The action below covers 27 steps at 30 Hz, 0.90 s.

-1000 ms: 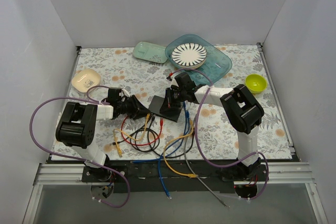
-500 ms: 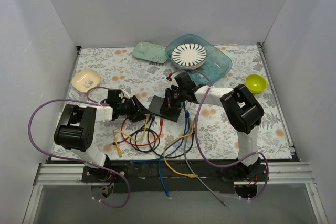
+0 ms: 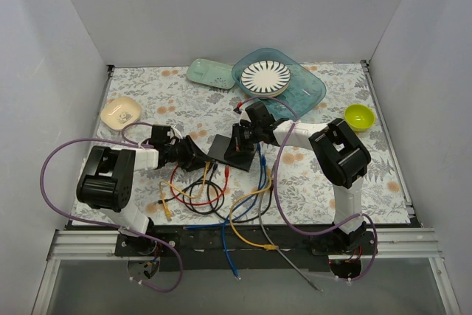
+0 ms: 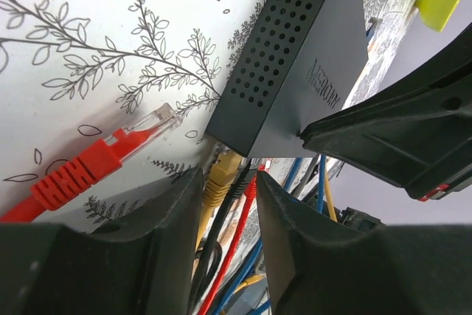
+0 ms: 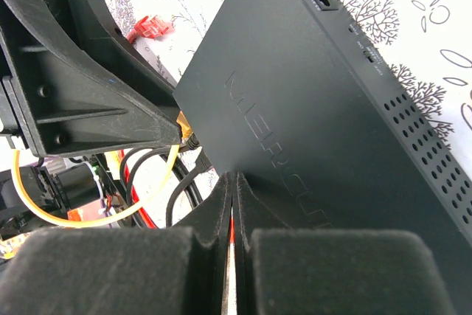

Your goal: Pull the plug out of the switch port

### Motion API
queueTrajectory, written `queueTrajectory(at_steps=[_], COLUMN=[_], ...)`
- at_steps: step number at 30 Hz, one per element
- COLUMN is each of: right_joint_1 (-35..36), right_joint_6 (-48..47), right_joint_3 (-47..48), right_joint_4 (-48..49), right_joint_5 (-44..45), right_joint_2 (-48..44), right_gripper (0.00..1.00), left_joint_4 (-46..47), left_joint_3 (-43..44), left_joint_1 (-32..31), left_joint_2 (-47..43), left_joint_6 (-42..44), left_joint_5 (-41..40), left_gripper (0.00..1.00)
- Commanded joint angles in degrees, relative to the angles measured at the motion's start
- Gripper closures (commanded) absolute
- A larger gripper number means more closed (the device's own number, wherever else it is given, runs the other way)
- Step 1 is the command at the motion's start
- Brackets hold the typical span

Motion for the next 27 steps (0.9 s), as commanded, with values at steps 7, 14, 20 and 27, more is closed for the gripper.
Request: queueTrajectory(at_steps=[7,14,20,27], right_joint_1=[0.0,0.0,0.0,0.0], right_joint_6=[-1.7,-1.8,-2.0,-2.3], right_joint_3=[-1.4,-1.8,-2.1,-2.3], right_joint_4=[-2.7,-2.6,-2.6,-2.6], right_joint_5=[2.0,1.8,1.7,1.7], right_joint_2=[1.5,1.5,1.2,1.0], right_gripper=[0.99,0.99,0.99,0.99], left_joint_4=[-4.6,-7.3,-8.1,-10.9], left_joint_3=[1.9,1.7,1.6,4.8], left_joint_1=[-0.5,-0.5,-0.4,-0.4], left_joint_2=[3.3,5.2,4.6,2.0], left_joint_6=[0.3,-1.1,-5.5,-5.1], left_joint_5=[-4.9,-7.3,-8.9,-11.4], left_gripper=[0.64,0.70,0.59,0.50])
